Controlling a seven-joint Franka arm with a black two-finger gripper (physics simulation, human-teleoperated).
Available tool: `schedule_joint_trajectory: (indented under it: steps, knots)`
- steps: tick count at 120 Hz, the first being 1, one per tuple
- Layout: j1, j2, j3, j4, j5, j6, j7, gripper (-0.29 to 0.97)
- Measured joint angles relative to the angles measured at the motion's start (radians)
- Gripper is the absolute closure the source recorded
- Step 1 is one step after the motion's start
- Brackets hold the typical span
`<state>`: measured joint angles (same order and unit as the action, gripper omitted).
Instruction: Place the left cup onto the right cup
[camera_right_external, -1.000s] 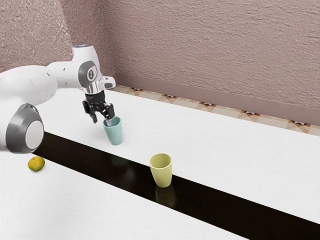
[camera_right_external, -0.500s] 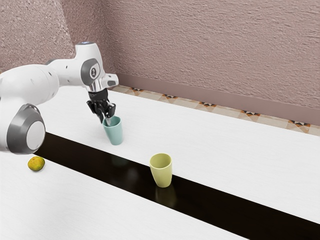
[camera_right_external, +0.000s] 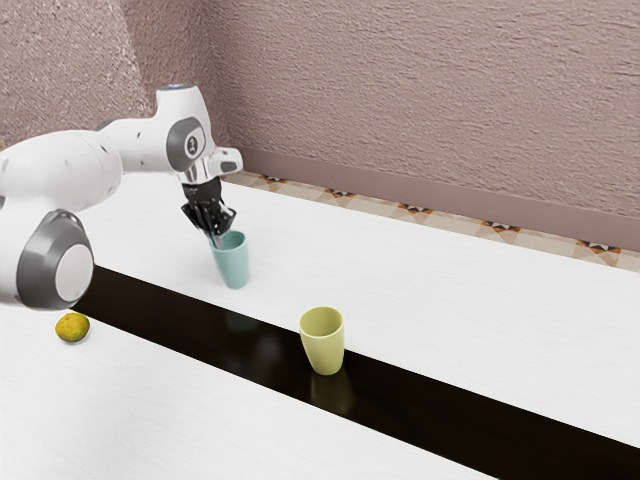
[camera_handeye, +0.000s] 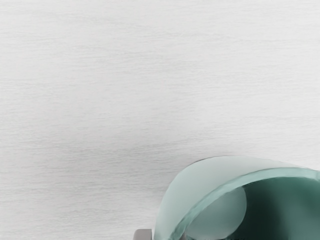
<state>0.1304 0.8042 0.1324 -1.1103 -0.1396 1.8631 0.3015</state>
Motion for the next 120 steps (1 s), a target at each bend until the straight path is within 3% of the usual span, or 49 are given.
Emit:
schedule_joint_trajectory:
  steps: [33,63,120]
  knots:
    - [-0.076,-0.146,0.008,-0.005,0.046,-0.021,-0.001,0.78]
    - [-0.202,-0.242,0.041,-0.020,0.064,-0.063,-0.001,0.78]
    - [-0.361,-0.486,0.048,-0.314,0.066,-0.075,-0.004,0.79]
